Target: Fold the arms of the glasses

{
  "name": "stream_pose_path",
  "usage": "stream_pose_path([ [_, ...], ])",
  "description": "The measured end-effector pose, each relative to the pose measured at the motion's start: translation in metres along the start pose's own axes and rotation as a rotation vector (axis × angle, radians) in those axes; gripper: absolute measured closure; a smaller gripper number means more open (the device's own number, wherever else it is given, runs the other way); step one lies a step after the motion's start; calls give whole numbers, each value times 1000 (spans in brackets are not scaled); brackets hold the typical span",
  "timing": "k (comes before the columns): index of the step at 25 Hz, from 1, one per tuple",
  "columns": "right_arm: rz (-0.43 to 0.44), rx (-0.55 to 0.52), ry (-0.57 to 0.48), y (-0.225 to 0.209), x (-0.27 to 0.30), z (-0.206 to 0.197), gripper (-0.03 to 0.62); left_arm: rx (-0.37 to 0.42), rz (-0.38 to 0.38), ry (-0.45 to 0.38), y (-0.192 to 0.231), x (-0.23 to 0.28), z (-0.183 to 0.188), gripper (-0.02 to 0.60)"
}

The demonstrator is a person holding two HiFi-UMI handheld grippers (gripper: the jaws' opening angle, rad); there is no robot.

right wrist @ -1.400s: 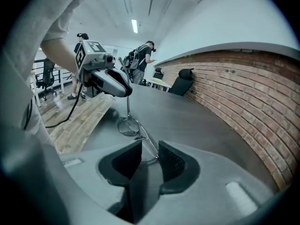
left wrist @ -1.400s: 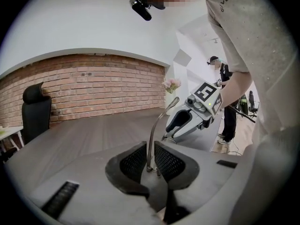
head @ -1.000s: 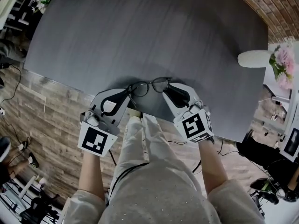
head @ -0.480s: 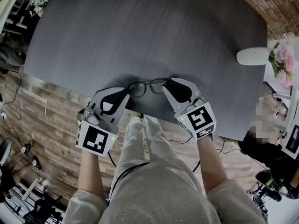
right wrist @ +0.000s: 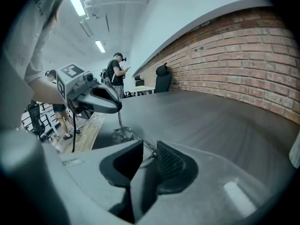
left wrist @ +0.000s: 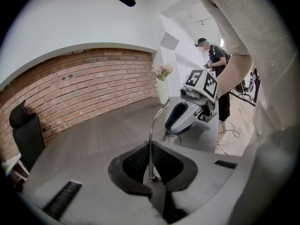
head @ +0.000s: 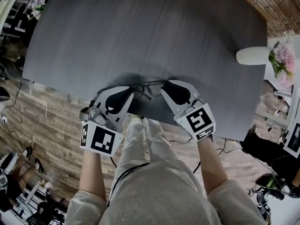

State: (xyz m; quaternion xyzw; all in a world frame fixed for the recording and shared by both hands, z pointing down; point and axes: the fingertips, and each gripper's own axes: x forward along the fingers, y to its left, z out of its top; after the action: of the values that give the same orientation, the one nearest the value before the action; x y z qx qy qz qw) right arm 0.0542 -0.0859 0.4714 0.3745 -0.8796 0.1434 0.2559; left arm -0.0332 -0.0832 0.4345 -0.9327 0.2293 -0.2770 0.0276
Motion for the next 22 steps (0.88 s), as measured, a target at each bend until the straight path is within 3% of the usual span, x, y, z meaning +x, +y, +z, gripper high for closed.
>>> stream_pose_path([
  [9, 11, -1, -17, -2, 0, 0, 502, 118, -14, 46, -10, 21, 1, 566],
  [16, 17, -60, 2, -1, -10, -3, 497, 158, -45, 86, -17, 32, -5, 566],
  [22, 11, -49, -3, -4, -15, -5, 493, 200, -52, 138, -22, 39, -12, 566],
])
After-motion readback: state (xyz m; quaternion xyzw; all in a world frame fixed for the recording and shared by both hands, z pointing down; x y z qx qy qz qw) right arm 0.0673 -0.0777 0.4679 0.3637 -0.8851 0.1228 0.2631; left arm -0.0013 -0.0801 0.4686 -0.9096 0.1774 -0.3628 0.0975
